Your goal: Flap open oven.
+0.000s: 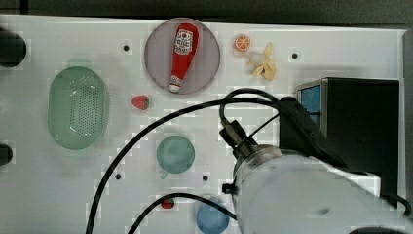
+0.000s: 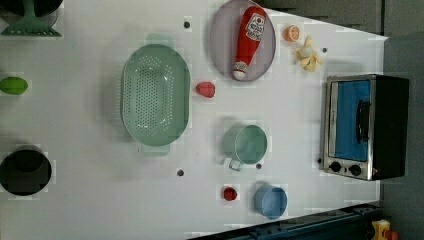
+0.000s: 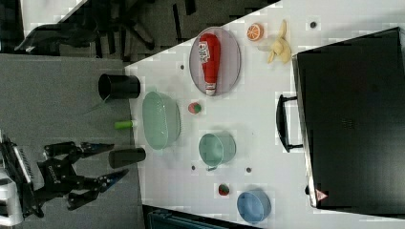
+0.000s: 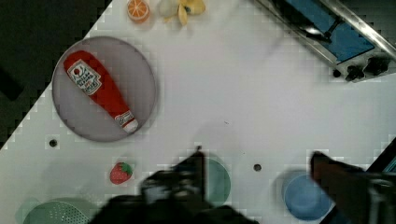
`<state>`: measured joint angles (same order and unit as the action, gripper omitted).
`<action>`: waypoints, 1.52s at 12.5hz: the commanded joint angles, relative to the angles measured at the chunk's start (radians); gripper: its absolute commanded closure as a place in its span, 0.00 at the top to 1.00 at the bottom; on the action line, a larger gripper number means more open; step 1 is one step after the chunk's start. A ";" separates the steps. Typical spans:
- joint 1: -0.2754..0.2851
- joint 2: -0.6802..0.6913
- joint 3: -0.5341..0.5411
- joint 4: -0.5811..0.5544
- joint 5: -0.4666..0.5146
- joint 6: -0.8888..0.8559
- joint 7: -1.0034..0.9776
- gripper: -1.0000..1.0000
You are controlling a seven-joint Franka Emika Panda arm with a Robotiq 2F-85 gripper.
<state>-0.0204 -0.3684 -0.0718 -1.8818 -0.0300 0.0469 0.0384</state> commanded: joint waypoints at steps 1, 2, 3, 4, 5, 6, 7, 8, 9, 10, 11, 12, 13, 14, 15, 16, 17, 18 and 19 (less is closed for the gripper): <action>0.007 0.056 0.007 -0.039 0.004 -0.007 -0.058 0.46; 0.007 0.056 0.000 -0.040 0.004 -0.007 -0.058 0.35; 0.006 0.056 -0.011 -0.041 0.004 -0.007 -0.059 0.22; 0.006 0.056 -0.027 -0.042 0.004 -0.007 -0.066 0.18; 0.005 0.056 -0.046 -0.045 0.004 -0.004 -0.094 0.18; 0.004 0.057 -0.066 -0.050 0.003 -0.002 -0.150 0.17; 0.003 0.058 -0.090 -0.054 0.003 -0.001 -0.228 0.17; -0.001 0.061 -0.119 -0.057 0.003 -0.001 -0.311 0.17; -0.004 0.068 -0.149 -0.060 0.003 0.001 -0.404 0.17; -0.006 0.079 -0.182 -0.066 0.002 0.005 -0.507 0.17; -0.006 0.091 -0.213 -0.072 0.002 0.016 -0.610 0.17; -0.007 0.105 -0.243 -0.079 0.000 0.036 -0.707 0.17; -0.008 0.121 -0.271 -0.086 -0.002 0.062 -0.797 0.17; -0.009 0.141 -0.297 -0.096 -0.007 0.096 -0.881 0.17; -0.010 0.162 -0.319 -0.110 -0.021 0.139 -0.961 0.17; -0.010 0.183 -0.337 -0.127 -0.037 0.189 -1.039 0.17; -0.011 0.206 -0.351 -0.147 -0.051 0.247 -1.114 0.17; -0.012 0.229 -0.365 -0.168 -0.061 0.311 -1.174 0.17; -0.013 0.253 -0.376 -0.188 -0.061 0.377 -1.214 0.17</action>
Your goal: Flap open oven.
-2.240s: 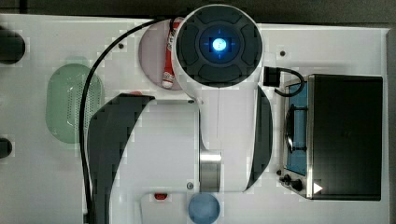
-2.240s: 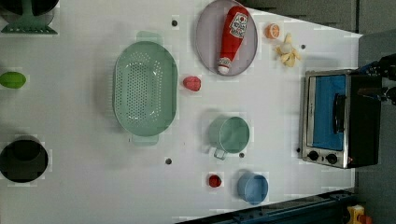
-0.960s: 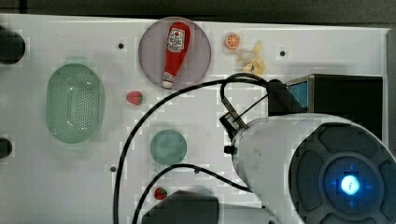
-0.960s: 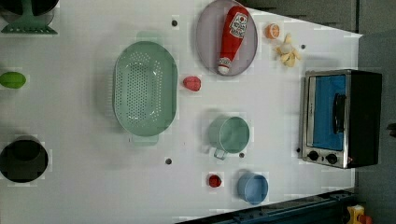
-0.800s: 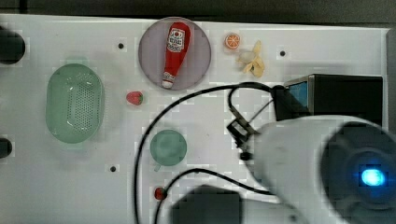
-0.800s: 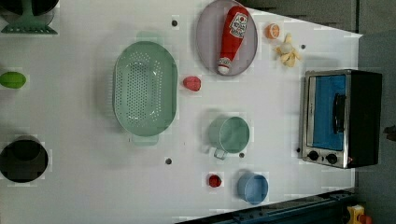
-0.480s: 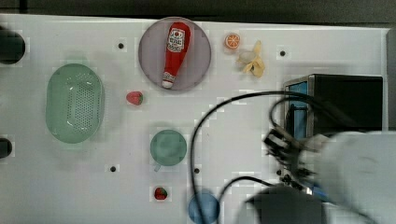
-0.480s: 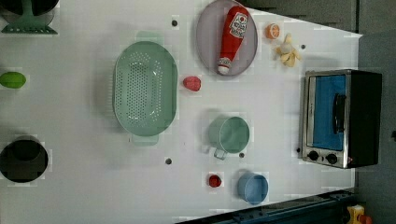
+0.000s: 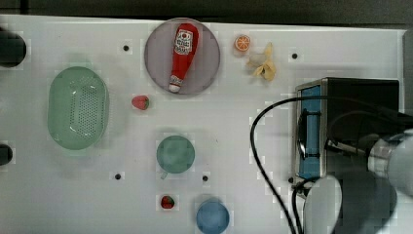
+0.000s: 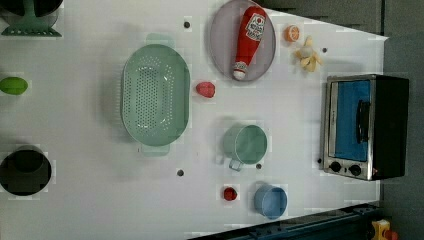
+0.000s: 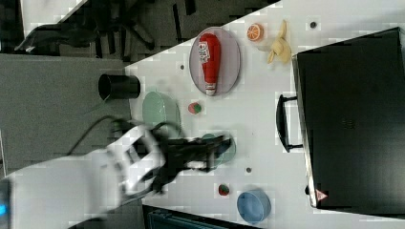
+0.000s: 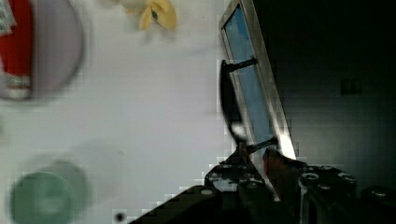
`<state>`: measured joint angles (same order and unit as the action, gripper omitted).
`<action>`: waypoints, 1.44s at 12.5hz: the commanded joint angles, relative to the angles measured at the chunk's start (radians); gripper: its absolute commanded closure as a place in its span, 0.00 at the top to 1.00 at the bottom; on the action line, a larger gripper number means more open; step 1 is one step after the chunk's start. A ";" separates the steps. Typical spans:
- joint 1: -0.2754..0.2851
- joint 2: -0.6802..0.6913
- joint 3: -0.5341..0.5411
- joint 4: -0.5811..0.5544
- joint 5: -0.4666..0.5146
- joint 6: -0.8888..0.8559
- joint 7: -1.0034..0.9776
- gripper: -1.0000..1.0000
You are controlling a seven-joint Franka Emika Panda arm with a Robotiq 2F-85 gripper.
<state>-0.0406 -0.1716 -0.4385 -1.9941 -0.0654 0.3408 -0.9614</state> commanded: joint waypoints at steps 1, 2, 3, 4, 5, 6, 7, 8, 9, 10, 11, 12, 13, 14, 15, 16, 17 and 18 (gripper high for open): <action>0.007 0.081 -0.019 -0.096 -0.025 0.148 -0.224 0.17; 0.006 0.105 -0.027 -0.117 -0.026 0.209 -0.224 0.17; 0.005 0.127 -0.031 -0.141 -0.026 0.263 -0.224 0.17; 0.004 0.148 -0.032 -0.167 -0.027 0.308 -0.224 0.17; 0.004 0.166 -0.032 -0.191 -0.027 0.352 -0.225 0.17; 0.004 0.184 -0.031 -0.213 -0.032 0.401 -0.225 0.17; 0.004 0.199 -0.032 -0.233 -0.037 0.450 -0.224 0.17; 0.003 0.214 -0.033 -0.249 -0.042 0.497 -0.224 0.17; 0.003 0.229 -0.033 -0.261 -0.042 0.529 -0.225 0.17; 0.003 0.244 -0.033 -0.267 -0.042 0.539 -0.224 0.17; 0.002 0.260 -0.035 -0.268 -0.042 0.540 -0.225 0.17; 0.003 0.273 -0.036 -0.268 -0.042 0.540 -0.225 0.17; 0.003 0.285 -0.036 -0.268 -0.042 0.544 -0.224 0.17; 0.004 0.297 -0.034 -0.268 -0.042 0.549 -0.223 0.17; 0.006 0.306 -0.029 -0.268 -0.043 0.551 -0.222 0.17; 0.010 0.311 -0.021 -0.268 -0.060 0.551 -0.218 0.17; 0.017 0.314 -0.013 -0.268 -0.100 0.551 -0.185 0.17; 0.025 0.314 -0.003 -0.269 -0.157 0.549 -0.125 0.17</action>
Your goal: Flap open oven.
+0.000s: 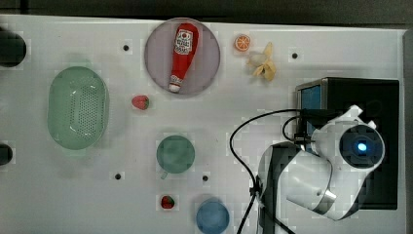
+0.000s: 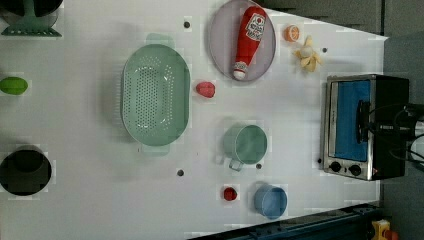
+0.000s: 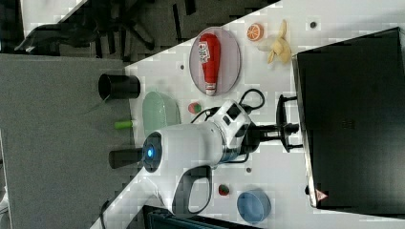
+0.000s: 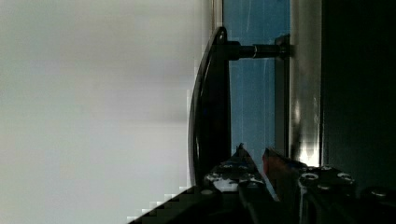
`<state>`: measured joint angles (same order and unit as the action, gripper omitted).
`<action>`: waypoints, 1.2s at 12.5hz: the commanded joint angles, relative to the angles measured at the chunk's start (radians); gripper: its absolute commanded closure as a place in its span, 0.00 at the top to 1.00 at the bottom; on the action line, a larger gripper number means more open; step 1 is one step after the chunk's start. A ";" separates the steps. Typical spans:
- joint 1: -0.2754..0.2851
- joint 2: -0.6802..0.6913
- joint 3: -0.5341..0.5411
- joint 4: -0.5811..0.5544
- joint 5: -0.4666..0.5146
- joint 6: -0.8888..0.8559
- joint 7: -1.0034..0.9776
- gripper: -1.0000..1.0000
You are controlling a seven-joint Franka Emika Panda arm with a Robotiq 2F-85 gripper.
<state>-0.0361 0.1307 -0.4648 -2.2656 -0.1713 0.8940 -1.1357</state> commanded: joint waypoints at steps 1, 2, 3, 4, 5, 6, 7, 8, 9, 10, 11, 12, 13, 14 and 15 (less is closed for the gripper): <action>0.031 0.012 0.036 0.001 -0.118 -0.007 0.127 0.17; 0.041 0.012 0.051 -0.004 -0.180 -0.009 0.209 0.17; 0.052 0.013 0.068 -0.011 -0.236 -0.016 0.280 0.17; 0.061 0.013 0.087 -0.018 -0.282 -0.028 0.341 0.17; 0.069 0.017 0.108 -0.023 -0.321 -0.038 0.398 0.17; 0.078 0.025 0.128 -0.027 -0.362 -0.052 0.453 0.17; 0.086 0.037 0.149 -0.029 -0.405 -0.063 0.515 0.17; 0.096 0.055 0.169 -0.030 -0.454 -0.077 0.576 0.17; 0.106 0.074 0.189 -0.030 -0.496 -0.085 0.639 0.17; 0.118 0.096 0.207 -0.030 -0.535 -0.098 0.710 0.17; 0.132 0.121 0.226 -0.029 -0.576 -0.111 0.783 0.17; 0.148 0.148 0.243 -0.028 -0.624 -0.118 0.854 0.17; 0.166 0.179 0.256 -0.024 -0.678 -0.134 0.932 0.17; 0.184 0.213 0.267 -0.016 -0.727 -0.154 1.023 0.17; 0.203 0.246 0.275 -0.007 -0.769 -0.173 1.118 0.17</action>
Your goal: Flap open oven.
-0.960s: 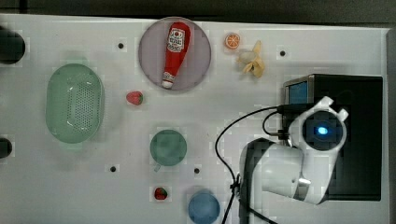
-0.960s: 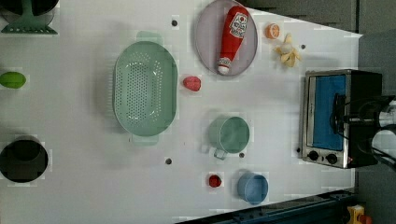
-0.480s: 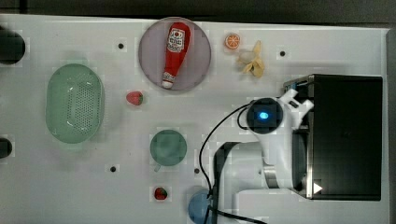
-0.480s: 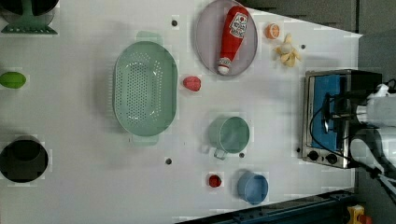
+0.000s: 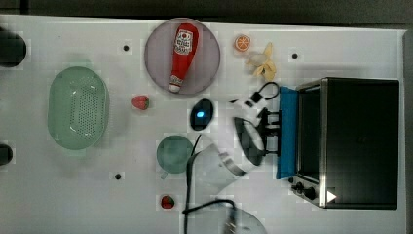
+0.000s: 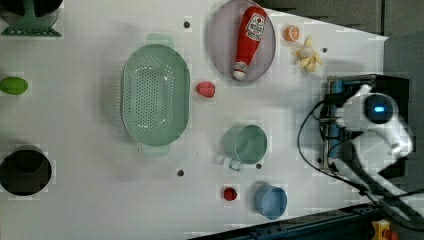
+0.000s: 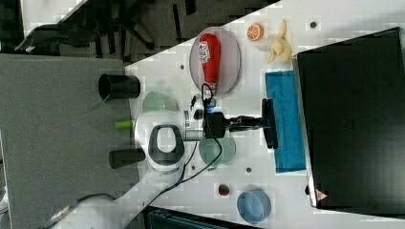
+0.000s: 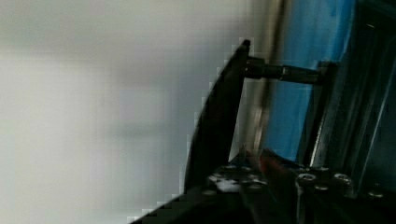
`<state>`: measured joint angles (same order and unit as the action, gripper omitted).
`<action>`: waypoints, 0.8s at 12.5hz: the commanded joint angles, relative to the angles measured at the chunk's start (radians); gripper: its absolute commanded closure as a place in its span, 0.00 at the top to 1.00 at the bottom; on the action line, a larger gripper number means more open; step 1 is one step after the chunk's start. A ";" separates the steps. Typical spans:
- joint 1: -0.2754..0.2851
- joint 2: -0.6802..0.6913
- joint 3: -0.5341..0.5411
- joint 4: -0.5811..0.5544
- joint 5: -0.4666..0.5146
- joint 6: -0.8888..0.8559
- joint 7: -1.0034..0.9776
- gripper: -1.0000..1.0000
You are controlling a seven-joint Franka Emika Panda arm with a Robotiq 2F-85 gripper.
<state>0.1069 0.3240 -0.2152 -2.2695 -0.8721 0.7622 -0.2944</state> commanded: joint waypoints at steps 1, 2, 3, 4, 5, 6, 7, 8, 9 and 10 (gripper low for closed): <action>0.080 0.088 0.029 0.006 -0.108 -0.058 0.366 0.17; 0.100 0.124 0.031 0.015 -0.152 -0.071 0.433 0.17; 0.119 0.159 0.032 0.026 -0.191 -0.088 0.490 0.17; 0.135 0.194 0.034 0.038 -0.220 -0.101 0.537 0.17; 0.146 0.229 0.034 0.052 -0.239 -0.110 0.566 0.17; 0.154 0.260 0.036 0.064 -0.250 -0.110 0.572 0.17; 0.163 0.286 0.037 0.080 -0.259 -0.110 0.572 0.17; 0.173 0.309 0.038 0.093 -0.260 -0.110 0.572 0.17; 0.182 0.323 0.037 0.103 -0.260 -0.115 0.572 0.17; 0.187 0.327 0.036 0.110 -0.260 -0.129 0.572 0.17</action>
<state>0.2925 0.6631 -0.1764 -2.1758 -1.1250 0.6211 0.2158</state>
